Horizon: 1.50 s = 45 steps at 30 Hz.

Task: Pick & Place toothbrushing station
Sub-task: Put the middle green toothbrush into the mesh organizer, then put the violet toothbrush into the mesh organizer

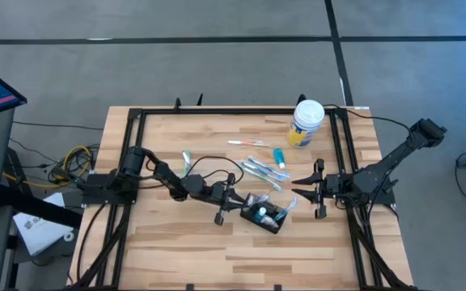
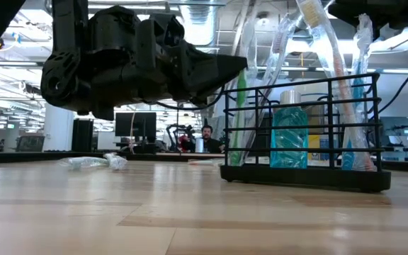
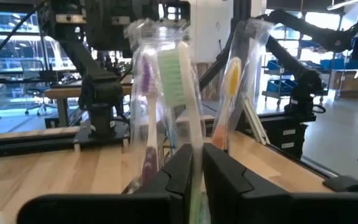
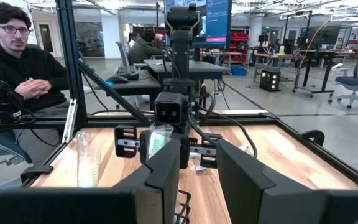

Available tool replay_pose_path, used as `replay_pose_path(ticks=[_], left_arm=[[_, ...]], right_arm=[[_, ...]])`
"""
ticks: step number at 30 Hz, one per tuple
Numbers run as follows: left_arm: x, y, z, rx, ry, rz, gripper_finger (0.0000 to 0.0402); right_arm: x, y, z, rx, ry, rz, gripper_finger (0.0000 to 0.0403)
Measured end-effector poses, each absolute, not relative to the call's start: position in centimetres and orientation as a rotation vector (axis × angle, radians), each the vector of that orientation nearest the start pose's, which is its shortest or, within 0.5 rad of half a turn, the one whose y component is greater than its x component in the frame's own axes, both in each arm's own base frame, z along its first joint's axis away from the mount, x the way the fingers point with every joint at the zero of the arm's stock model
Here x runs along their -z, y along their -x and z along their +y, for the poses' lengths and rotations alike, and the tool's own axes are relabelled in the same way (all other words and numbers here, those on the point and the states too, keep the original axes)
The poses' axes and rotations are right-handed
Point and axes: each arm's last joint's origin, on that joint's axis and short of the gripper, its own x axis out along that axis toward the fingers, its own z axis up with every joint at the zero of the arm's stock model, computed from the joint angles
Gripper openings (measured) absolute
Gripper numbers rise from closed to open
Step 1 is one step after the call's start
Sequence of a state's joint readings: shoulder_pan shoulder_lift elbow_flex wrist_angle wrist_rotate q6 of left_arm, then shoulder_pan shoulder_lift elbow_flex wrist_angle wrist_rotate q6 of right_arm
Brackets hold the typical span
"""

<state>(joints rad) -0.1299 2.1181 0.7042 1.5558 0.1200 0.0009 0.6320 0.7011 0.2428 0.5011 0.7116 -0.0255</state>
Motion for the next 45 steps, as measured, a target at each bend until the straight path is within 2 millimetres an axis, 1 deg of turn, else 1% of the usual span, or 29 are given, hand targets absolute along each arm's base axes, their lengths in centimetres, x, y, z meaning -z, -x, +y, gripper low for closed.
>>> replay_pose_path(ticks=[12, 17, 20, 24, 30, 34, 36, 39, 42, 45], left_arm=[[-10.9, -34.7, -4.9, 0.25, 0.005, -0.135, 0.0037], [-10.8, -34.6, -4.9, 0.26, 0.004, -0.131, 0.0056], [-10.7, -34.1, -4.8, 0.26, 0.006, -0.112, 0.0074], [-12.0, -32.8, -4.6, 0.259, 0.005, -0.138, 0.0093], [-14.2, -29.5, -4.0, 0.234, -0.013, -0.153, 0.0103], [-14.9, -27.4, -3.4, 0.138, -0.006, -0.092, 0.0104], [-15.1, -26.7, -3.2, 0.075, 0.012, -0.038, 0.0104], [-15.3, -25.9, -2.7, -0.032, 0.051, 0.04, 0.0104], [-15.8, -25.3, -2.3, -0.15, 0.082, 0.08, 0.0104], [-16.1, -24.9, -2.1, -0.216, 0.084, 0.119, 0.0104]], right_arm=[[-22.3, -13.6, 7.6, 0.08, -0.001, -0.032, 0.0098], [-22.3, -13.6, 7.6, 0.08, -0.001, -0.032, 0.0098], [-22.3, -13.6, 7.6, 0.08, -0.001, -0.032, 0.0098], [-22.3, -13.5, 7.6, 0.08, -0.001, -0.033, 0.0098], [-22.3, -13.6, 7.6, 0.08, -0.002, -0.033, 0.0098], [-22.3, -13.5, 7.6, 0.08, -0.001, -0.033, 0.0098], [-22.3, -13.6, 7.6, 0.08, -0.001, -0.033, 0.0098], [-22.3, -13.5, 7.6, 0.08, -0.001, -0.033, 0.0098], [-22.3, -13.5, 7.6, 0.079, -0.001, -0.033, 0.0098], [-22.3, -13.5, 7.6, 0.079, -0.002, -0.033, 0.0098]])
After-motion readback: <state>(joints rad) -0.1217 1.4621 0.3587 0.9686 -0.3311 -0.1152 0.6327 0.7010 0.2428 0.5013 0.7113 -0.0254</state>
